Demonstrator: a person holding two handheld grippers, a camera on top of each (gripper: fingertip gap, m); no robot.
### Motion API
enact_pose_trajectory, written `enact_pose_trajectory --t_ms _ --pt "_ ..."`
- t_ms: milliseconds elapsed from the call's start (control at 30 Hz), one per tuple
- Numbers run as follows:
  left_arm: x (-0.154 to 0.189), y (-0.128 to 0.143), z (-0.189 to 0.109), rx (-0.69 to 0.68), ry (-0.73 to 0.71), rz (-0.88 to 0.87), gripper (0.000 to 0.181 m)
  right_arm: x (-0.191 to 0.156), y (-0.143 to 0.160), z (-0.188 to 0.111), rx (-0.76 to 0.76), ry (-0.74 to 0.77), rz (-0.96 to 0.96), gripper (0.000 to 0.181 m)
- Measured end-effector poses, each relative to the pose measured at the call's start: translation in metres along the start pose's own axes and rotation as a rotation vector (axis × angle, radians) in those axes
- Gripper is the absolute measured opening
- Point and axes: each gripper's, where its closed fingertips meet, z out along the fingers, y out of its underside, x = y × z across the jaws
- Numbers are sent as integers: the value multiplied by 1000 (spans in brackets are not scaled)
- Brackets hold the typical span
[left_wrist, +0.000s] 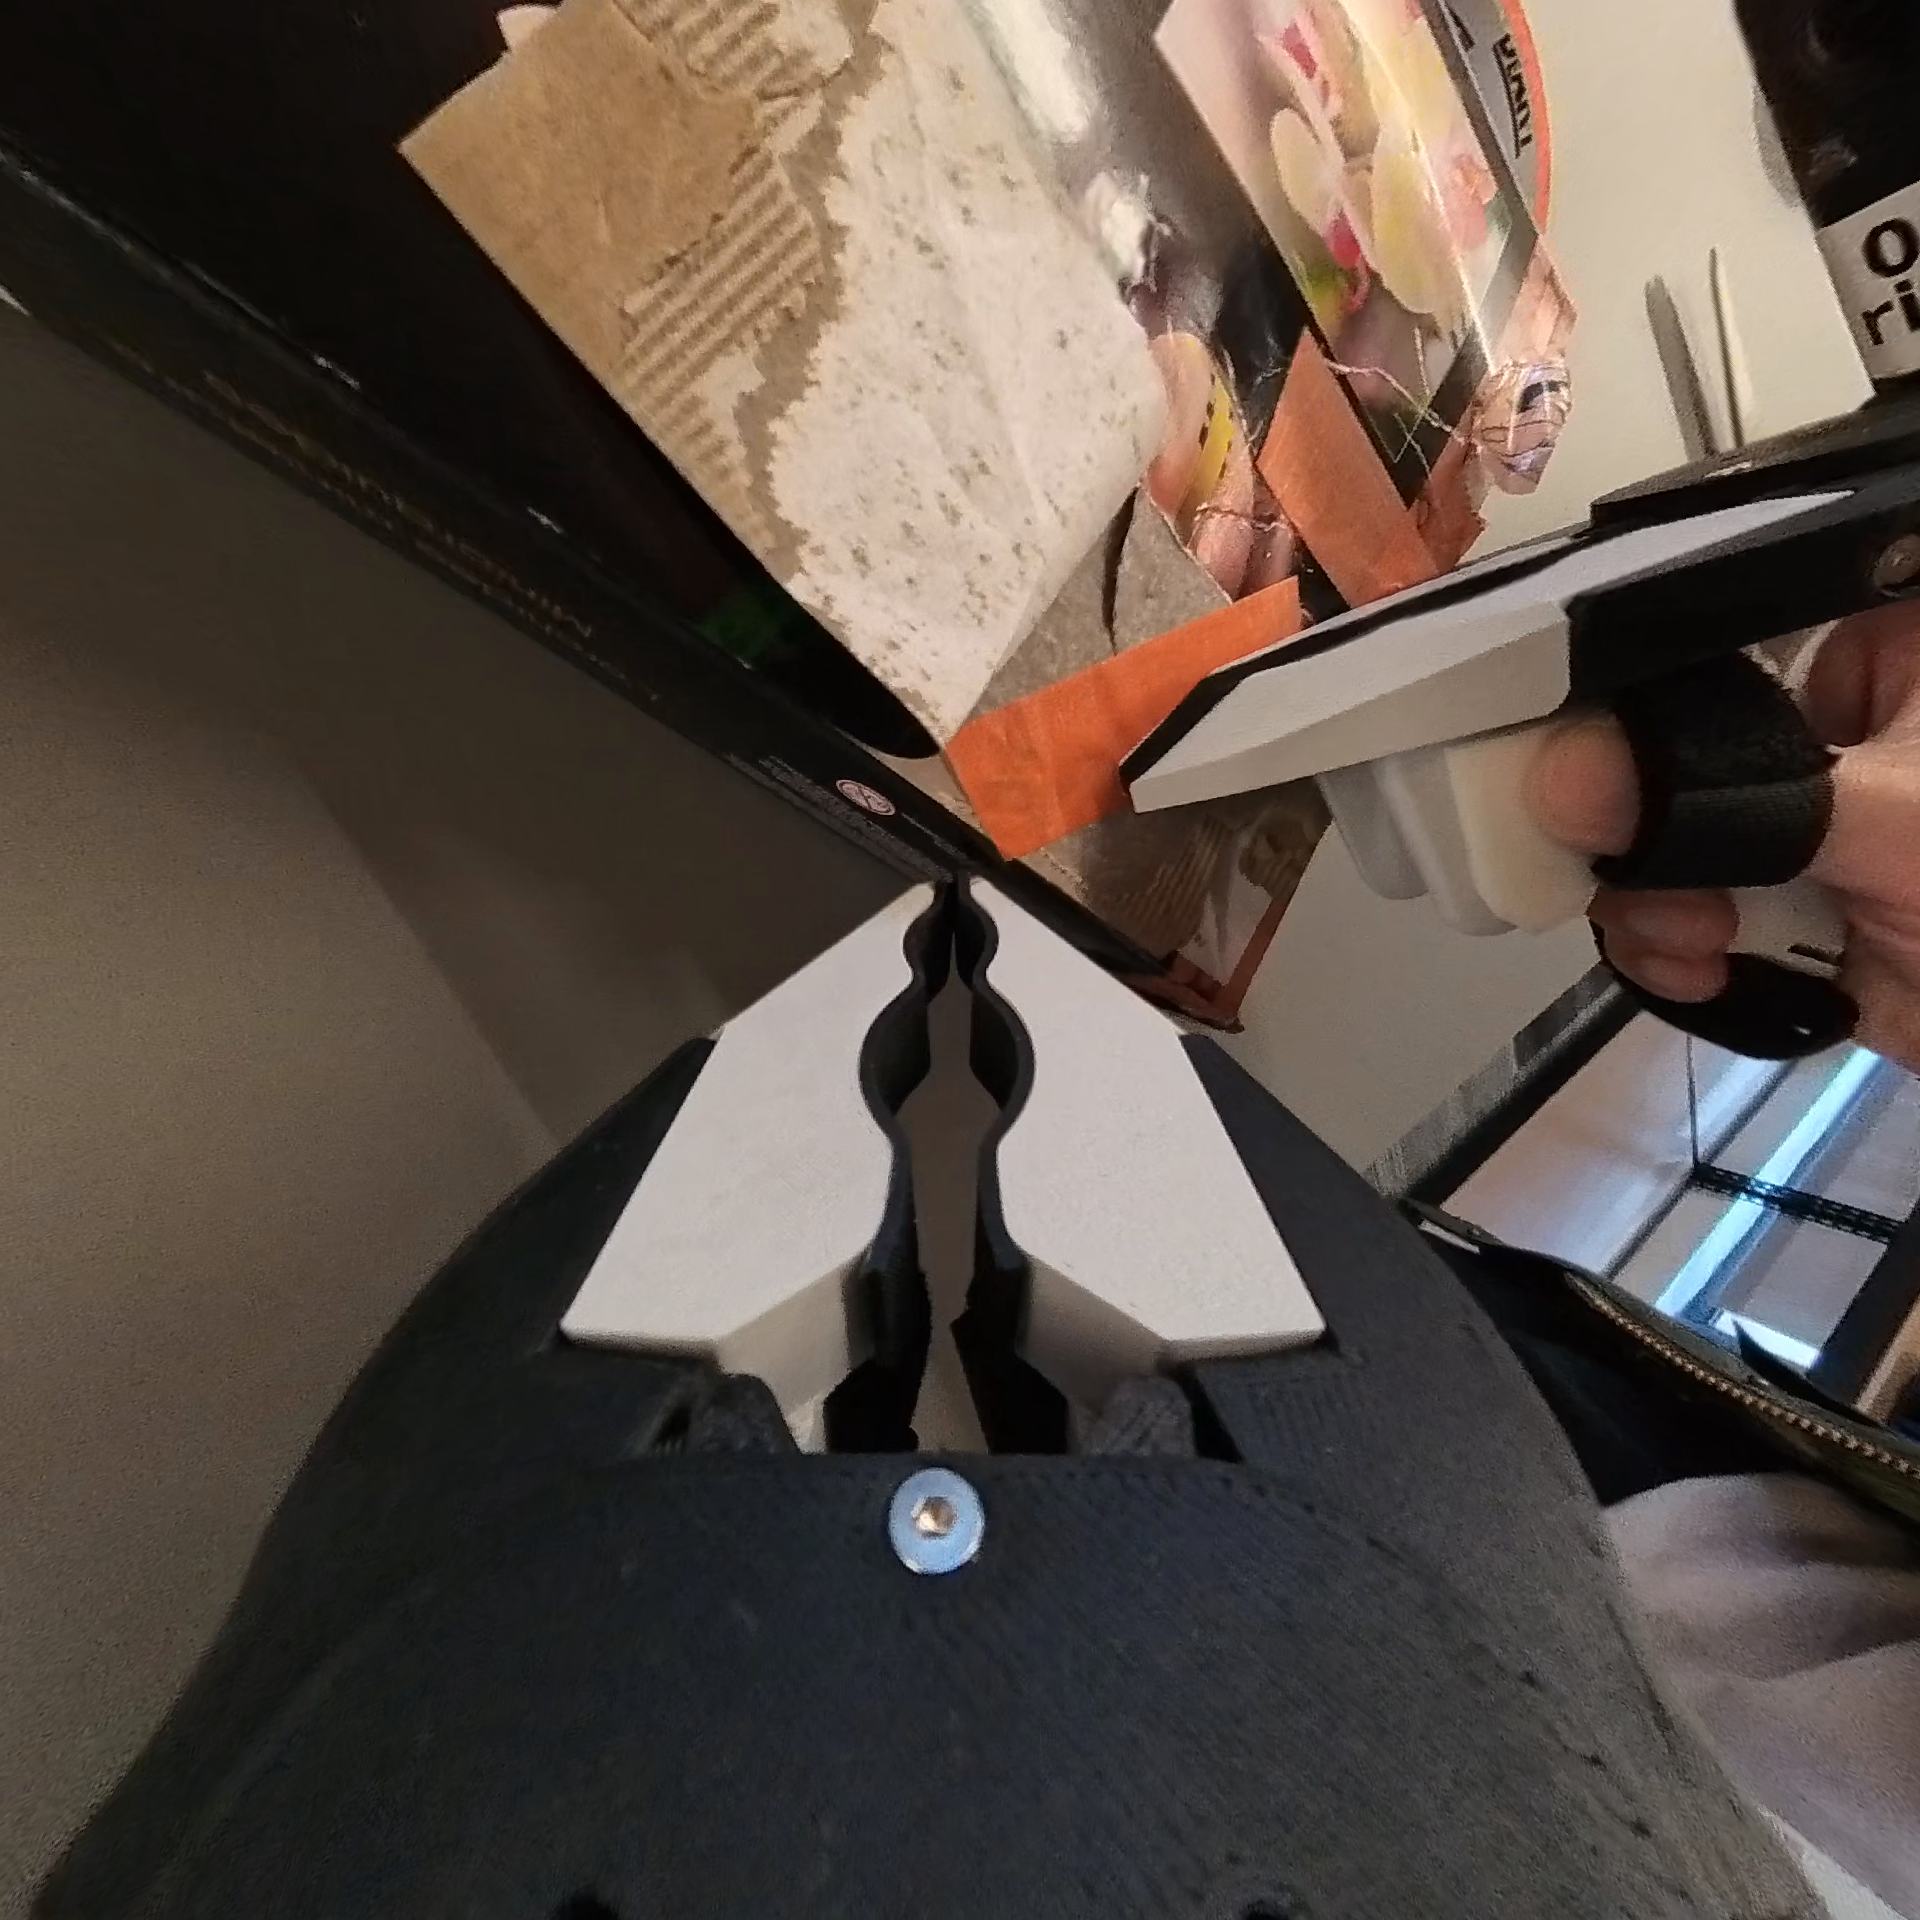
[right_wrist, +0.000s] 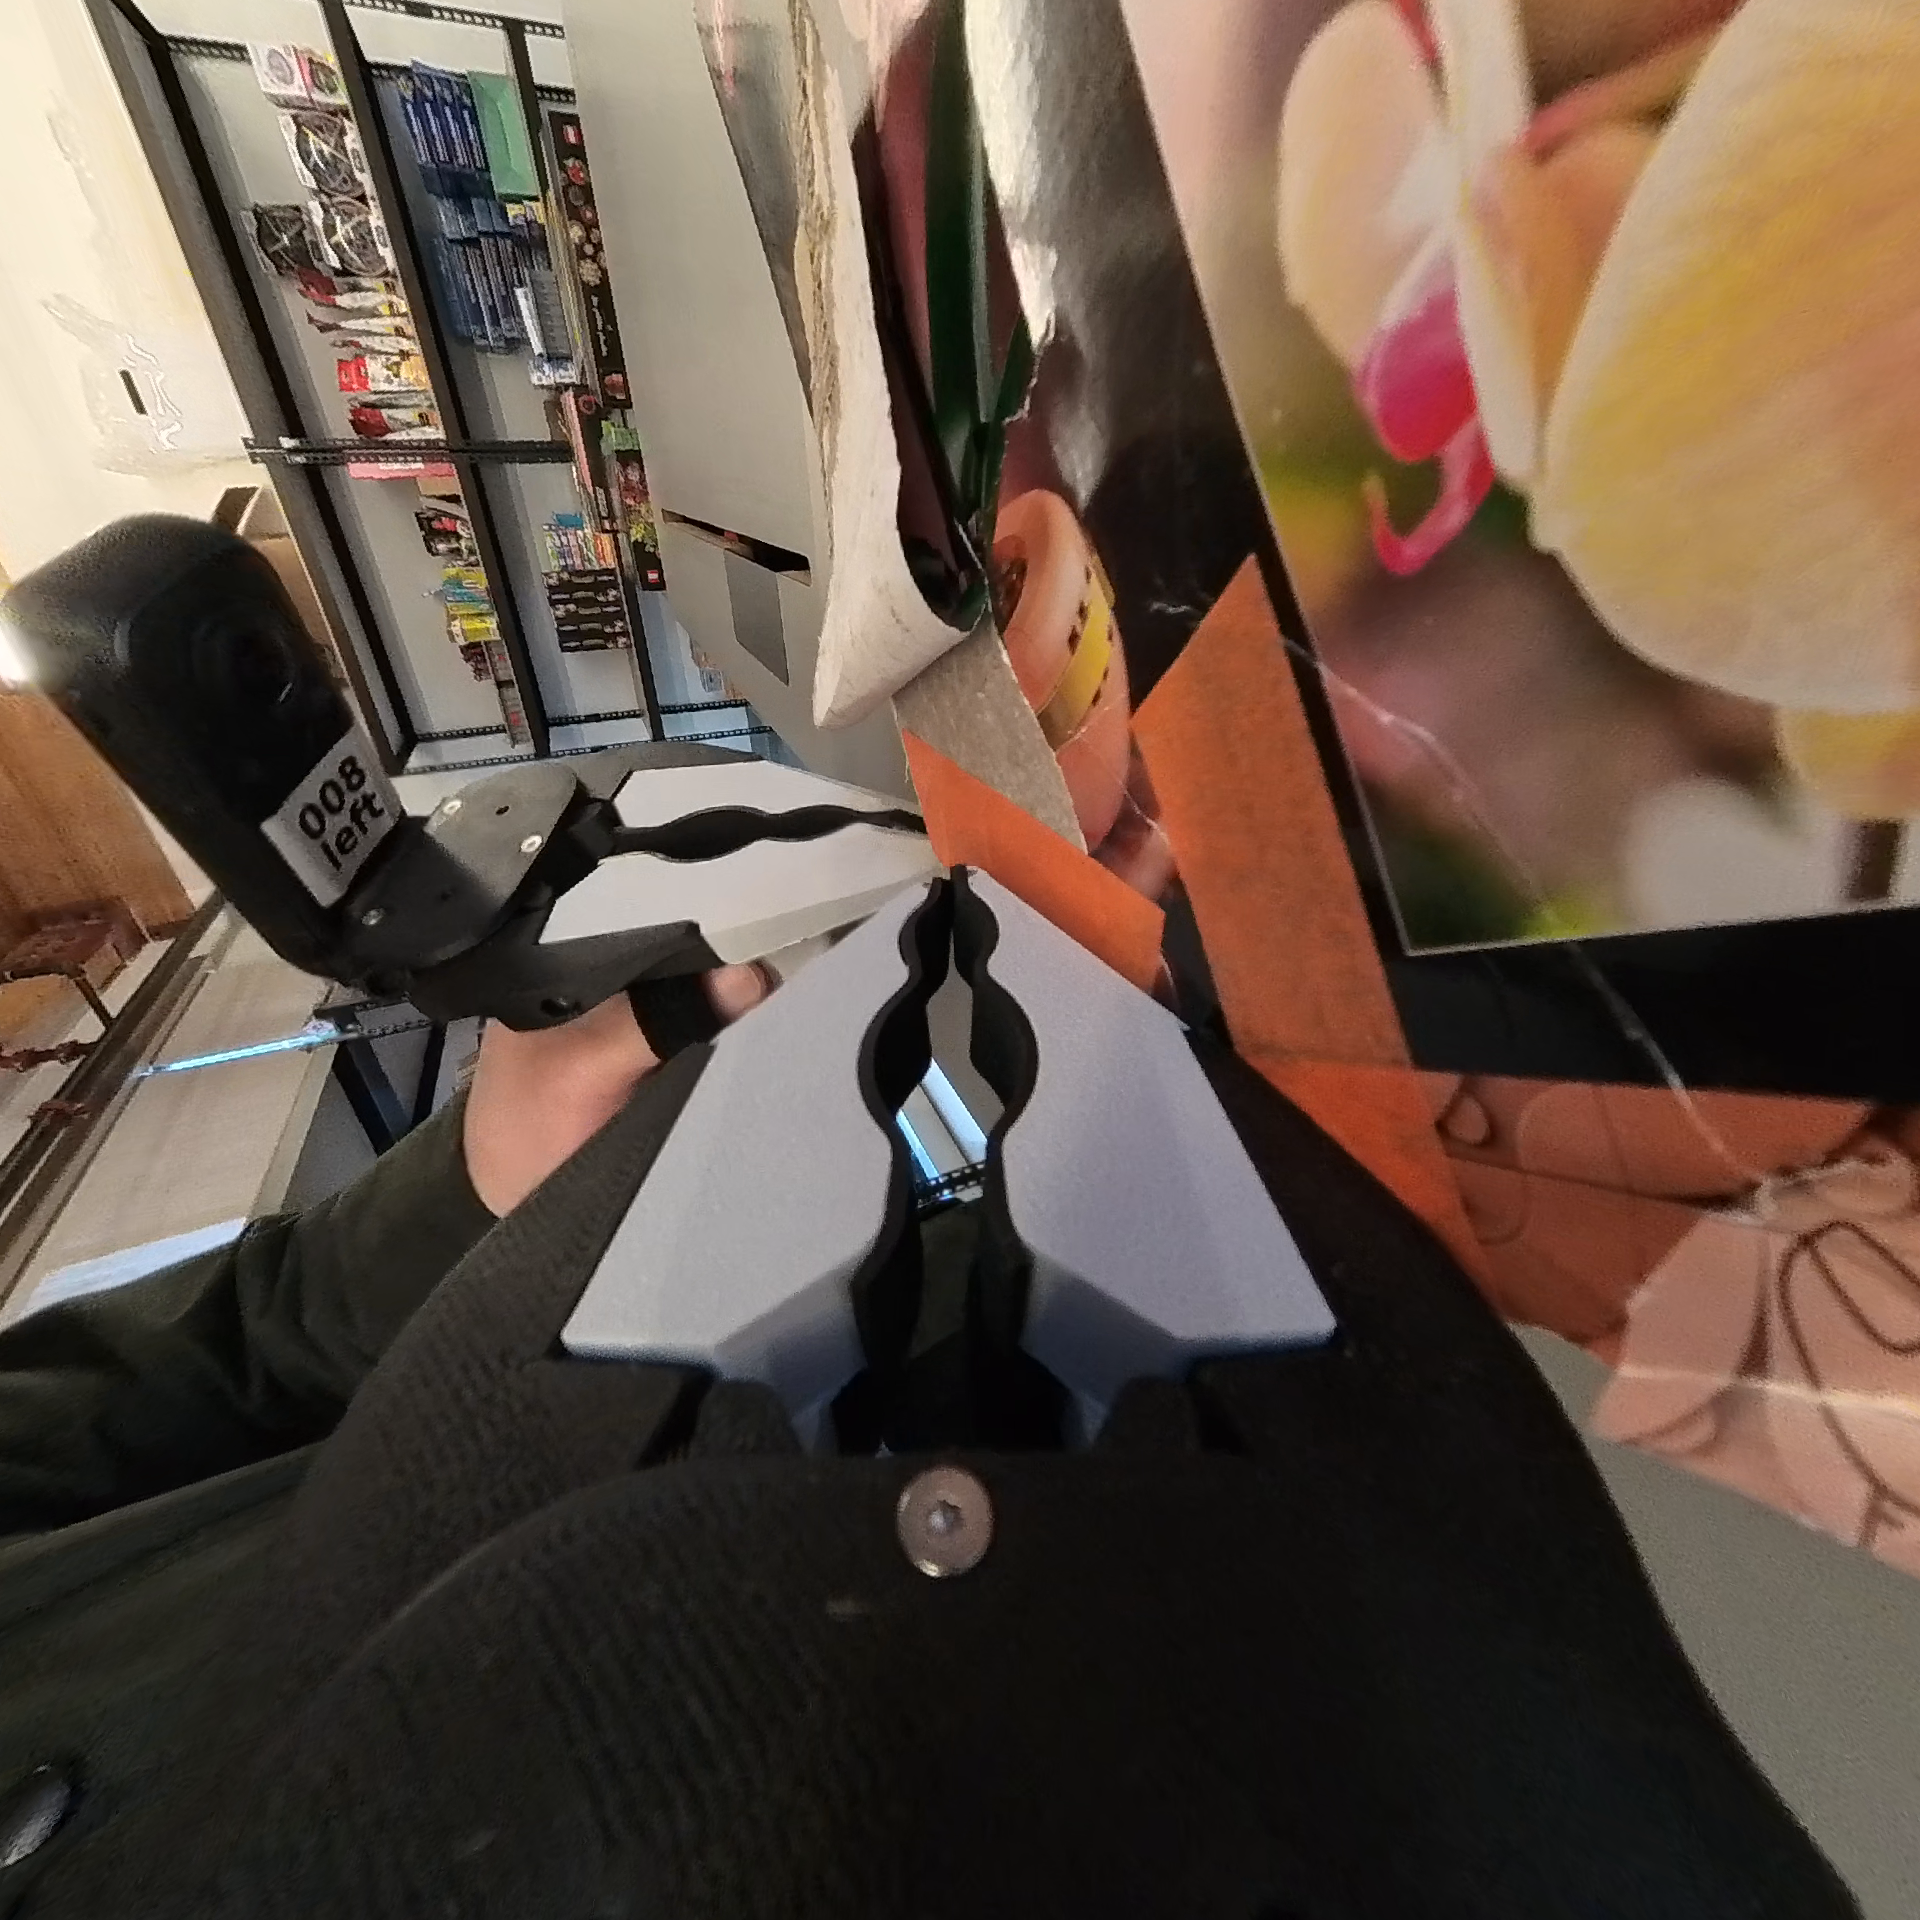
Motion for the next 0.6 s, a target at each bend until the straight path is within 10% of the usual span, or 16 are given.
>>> enact_pose_trajectory --t_ms 233,600 --pt "30 -35 -39 326 149 -20 0 -1 -2 0 -8 2 -16 0" --pt "12 -34 -8 452 236 -279 0 -3 -1 2 1 -15 -35 0"
